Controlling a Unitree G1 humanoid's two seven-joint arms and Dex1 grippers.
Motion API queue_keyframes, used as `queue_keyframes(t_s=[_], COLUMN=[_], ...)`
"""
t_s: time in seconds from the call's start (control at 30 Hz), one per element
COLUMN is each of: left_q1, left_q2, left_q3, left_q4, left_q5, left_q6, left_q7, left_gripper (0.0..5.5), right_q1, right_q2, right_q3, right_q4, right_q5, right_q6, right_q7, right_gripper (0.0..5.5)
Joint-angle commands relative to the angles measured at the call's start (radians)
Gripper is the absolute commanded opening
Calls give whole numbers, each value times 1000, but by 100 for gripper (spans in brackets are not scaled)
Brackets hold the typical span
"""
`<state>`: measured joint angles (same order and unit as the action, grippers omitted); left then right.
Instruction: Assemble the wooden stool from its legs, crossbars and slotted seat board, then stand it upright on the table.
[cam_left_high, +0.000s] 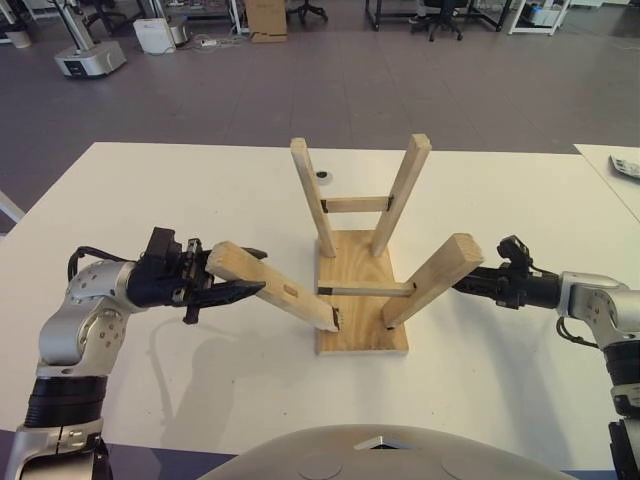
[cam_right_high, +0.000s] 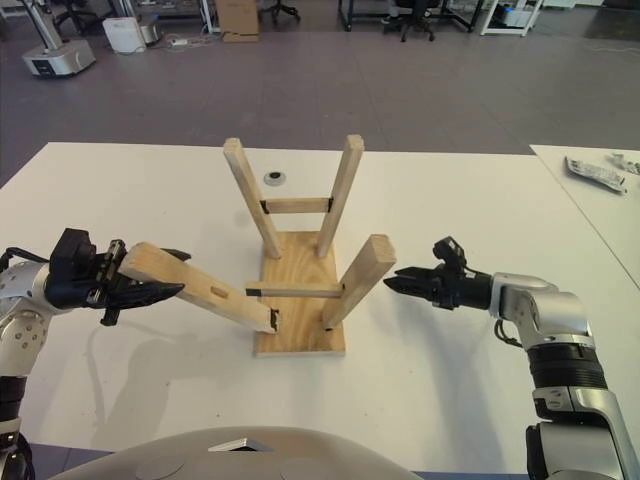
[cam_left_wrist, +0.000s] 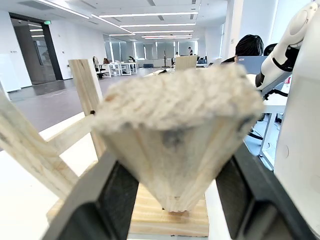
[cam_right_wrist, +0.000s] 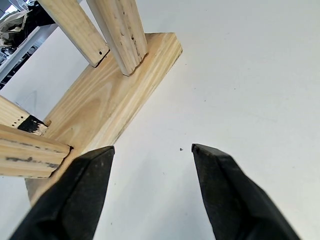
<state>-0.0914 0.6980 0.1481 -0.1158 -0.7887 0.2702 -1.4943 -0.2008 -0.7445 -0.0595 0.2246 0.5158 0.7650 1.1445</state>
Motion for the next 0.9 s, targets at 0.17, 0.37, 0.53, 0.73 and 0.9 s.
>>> queue_keyframes(t_s=[0.17,0.37,0.53,0.73,0.9], left_q1=[-199,-210,-160,16,110], left_q2=[39,57,58,54,79], left_q3=[-89,-126,-174,-188,-278], left_q4=[42,-76,-164,-277,-238], left_q5=[66,61,165,176,252], left_q6=[58,178,179,172,209], left_q7=[-42,43,172,294,366], left_gripper=[203,203,203,203,203], right_q1=[121,212,217,242,237], right_q2=[21,72,110,129,141], right_q3=[160,226,215,210,227], right_q4=[-174,-270,-279,-310,-329], right_q5=[-61,-84,-75,-65,-70], right_q6=[-14,-25,-30,-32,-36], right_q7=[-9,-96,-151,-185,-210], right_gripper=[290,290,290,290,290])
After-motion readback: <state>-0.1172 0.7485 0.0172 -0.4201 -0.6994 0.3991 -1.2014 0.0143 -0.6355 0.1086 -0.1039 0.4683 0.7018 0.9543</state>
